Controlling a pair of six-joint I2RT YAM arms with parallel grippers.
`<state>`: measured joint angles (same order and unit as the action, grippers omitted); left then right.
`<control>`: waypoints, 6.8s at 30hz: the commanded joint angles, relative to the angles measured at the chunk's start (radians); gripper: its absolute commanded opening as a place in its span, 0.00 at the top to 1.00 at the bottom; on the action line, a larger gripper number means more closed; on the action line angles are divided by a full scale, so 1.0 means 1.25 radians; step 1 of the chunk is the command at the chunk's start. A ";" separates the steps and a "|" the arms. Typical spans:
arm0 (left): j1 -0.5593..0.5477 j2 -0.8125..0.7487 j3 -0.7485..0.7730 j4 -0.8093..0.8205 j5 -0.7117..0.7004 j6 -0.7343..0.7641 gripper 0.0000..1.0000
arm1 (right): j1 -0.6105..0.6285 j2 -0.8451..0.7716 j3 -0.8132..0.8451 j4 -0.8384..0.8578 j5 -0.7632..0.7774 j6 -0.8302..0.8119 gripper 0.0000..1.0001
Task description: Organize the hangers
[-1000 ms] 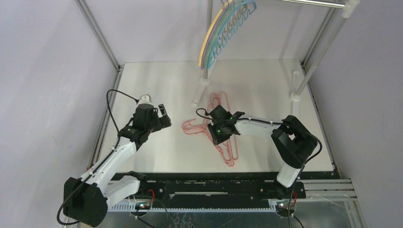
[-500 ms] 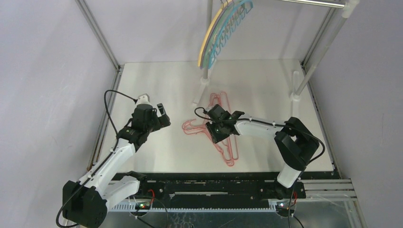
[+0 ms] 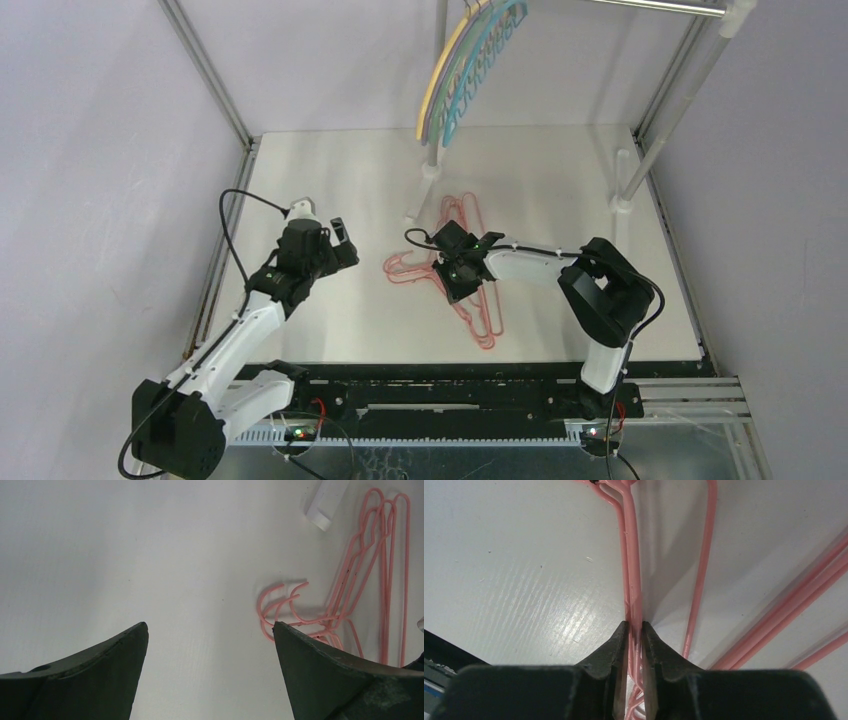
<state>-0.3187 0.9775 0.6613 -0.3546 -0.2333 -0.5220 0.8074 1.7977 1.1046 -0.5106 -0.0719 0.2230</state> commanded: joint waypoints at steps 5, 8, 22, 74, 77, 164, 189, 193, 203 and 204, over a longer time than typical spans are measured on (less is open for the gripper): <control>-0.003 0.012 0.019 0.015 -0.015 0.011 0.01 | -0.007 -0.040 0.029 -0.007 -0.015 -0.008 0.83; -0.003 0.012 0.020 0.016 -0.014 0.011 0.01 | -0.008 -0.084 0.033 -0.030 -0.015 -0.008 0.82; -0.003 -0.016 -0.002 0.018 -0.016 -0.001 0.01 | -0.023 -0.156 0.051 -0.071 -0.052 -0.009 0.86; -0.003 -0.047 -0.014 0.012 -0.028 -0.002 0.00 | -0.117 -0.261 0.064 -0.109 -0.245 0.037 1.00; -0.003 -0.049 -0.014 0.011 -0.028 0.001 0.01 | -0.181 -0.315 0.047 -0.113 -0.284 0.058 1.00; -0.005 0.065 0.023 0.048 0.018 0.043 0.01 | -0.614 -0.177 0.477 0.194 -0.349 0.377 0.24; -0.005 0.097 0.040 0.068 0.022 0.039 0.01 | -0.023 -0.499 0.089 -0.253 0.114 -0.014 0.00; -0.005 0.086 0.027 0.069 0.024 0.026 0.01 | 0.004 -0.404 0.052 -0.191 0.111 -0.056 0.00; -0.005 0.057 -0.019 0.070 0.019 0.016 0.01 | 0.011 -0.132 0.058 -0.013 0.139 -0.061 0.17; -0.005 0.055 -0.021 0.068 0.017 0.019 0.01 | 0.009 -0.110 0.058 0.000 0.149 -0.064 0.20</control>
<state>-0.3214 1.0786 0.6537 -0.2966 -0.2054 -0.4904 0.8192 1.6157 1.1690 -0.6449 0.0559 0.1619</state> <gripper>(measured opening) 0.994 0.835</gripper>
